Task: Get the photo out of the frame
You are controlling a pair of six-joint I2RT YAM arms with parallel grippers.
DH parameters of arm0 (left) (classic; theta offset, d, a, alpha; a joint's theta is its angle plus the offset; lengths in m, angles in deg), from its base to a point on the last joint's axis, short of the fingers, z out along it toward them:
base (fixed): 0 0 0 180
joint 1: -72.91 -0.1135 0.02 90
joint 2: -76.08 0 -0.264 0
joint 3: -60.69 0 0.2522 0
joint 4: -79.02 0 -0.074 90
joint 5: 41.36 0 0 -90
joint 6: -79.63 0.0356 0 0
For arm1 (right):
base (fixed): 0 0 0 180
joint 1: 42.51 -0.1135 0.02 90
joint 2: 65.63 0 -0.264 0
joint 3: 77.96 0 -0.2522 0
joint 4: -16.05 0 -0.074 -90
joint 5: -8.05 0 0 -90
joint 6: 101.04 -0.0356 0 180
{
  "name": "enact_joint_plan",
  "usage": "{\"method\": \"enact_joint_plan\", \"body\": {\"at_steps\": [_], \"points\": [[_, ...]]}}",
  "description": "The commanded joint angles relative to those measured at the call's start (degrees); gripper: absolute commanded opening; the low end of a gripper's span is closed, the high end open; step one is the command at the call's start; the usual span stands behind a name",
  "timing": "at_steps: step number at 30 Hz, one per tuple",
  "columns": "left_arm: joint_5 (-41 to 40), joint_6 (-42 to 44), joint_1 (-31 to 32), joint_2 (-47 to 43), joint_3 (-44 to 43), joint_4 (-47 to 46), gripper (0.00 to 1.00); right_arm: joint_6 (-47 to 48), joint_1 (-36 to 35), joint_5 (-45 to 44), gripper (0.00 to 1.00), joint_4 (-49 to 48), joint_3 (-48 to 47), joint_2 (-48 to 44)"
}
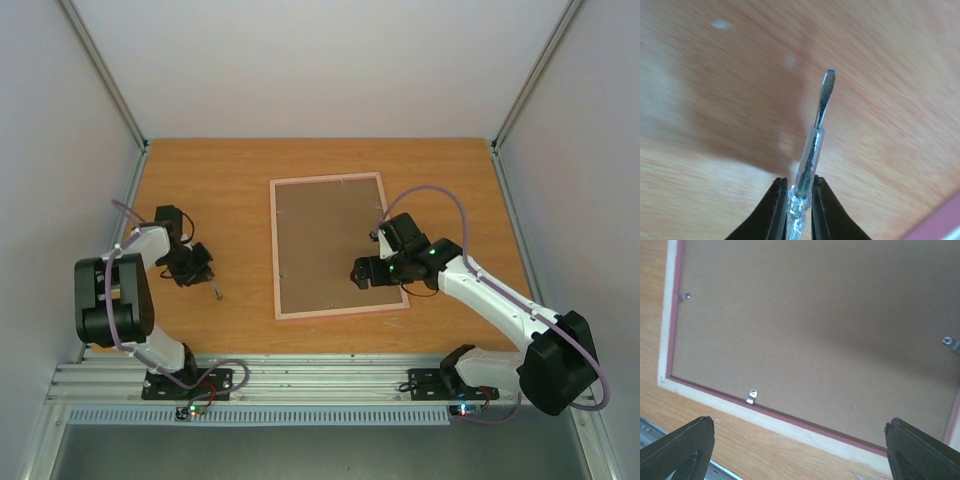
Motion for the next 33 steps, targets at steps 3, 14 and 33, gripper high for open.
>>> {"method": "enact_joint_plan", "body": {"at_steps": [3, 14, 33], "points": [[8.8, -8.7, 5.0, -9.0, 3.2, -9.0, 0.01, -1.0, -4.8, -0.9, 0.93, -4.0, -3.3, 1.0], [9.1, -28.5, 16.9, -24.7, 9.1, -21.6, 0.01, -4.7, -11.8, 0.2, 0.87, -18.4, -4.4, 3.5], [6.2, -54.8, 30.5, -29.5, 15.6, -41.7, 0.00, -12.6, -16.0, 8.1, 0.75, -42.6, -2.5, 13.2]]}}
